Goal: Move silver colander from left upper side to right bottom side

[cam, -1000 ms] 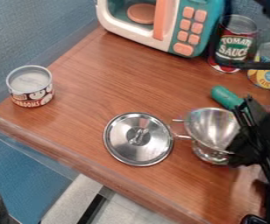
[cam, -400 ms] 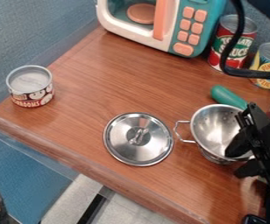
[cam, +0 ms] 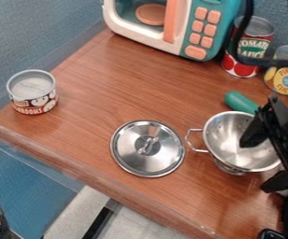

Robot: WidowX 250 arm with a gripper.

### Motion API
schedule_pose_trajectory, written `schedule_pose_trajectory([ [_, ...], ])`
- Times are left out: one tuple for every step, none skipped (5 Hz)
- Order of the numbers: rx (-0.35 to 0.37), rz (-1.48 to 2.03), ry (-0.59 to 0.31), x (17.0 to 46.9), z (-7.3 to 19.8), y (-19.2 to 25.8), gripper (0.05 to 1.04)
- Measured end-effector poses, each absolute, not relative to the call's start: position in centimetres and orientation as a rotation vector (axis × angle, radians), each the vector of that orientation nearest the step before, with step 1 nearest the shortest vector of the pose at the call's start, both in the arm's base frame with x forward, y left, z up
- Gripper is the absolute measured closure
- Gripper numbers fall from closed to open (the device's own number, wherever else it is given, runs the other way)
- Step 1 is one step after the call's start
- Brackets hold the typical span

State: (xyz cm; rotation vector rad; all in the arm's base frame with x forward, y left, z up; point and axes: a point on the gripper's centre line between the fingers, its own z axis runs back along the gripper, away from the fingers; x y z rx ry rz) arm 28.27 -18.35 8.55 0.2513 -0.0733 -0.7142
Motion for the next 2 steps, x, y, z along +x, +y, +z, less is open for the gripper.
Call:
schedule_pose_trajectory([
  [0.223,-0.701,-0.145,27.81,11.71,-18.01,0.075],
  [0.220,-0.701,-0.151,27.84,11.83,-17.98,0.082],
])
